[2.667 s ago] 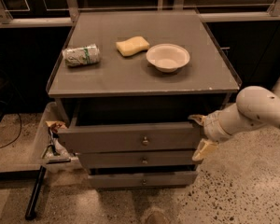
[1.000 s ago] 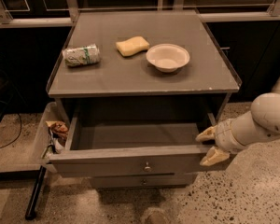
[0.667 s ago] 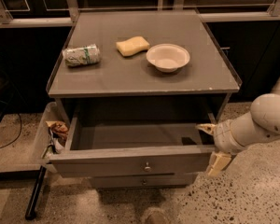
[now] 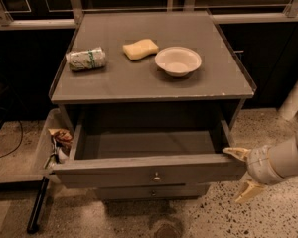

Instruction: Open top drawer

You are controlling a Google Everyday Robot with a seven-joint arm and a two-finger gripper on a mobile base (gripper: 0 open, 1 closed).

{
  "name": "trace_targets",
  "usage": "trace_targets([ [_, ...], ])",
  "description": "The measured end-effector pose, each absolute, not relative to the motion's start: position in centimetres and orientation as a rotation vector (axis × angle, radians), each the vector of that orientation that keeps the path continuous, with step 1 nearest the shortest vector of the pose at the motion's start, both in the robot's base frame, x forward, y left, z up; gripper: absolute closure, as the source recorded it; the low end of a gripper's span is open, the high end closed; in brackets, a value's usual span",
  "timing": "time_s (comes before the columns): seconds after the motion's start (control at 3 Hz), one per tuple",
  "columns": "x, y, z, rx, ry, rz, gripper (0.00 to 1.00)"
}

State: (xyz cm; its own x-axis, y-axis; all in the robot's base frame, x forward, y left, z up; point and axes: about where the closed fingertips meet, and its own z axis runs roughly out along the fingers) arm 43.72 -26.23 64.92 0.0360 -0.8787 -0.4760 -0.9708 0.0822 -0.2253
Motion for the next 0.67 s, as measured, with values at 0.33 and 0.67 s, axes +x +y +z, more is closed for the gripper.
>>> trace_targets([
  [0.33, 41.2, -27.4, 65.1, -1.813, 1.872, 0.231, 0.41],
  [0.67, 39.8, -27.8, 65.5, -1.820, 1.871, 0.218, 0.65],
])
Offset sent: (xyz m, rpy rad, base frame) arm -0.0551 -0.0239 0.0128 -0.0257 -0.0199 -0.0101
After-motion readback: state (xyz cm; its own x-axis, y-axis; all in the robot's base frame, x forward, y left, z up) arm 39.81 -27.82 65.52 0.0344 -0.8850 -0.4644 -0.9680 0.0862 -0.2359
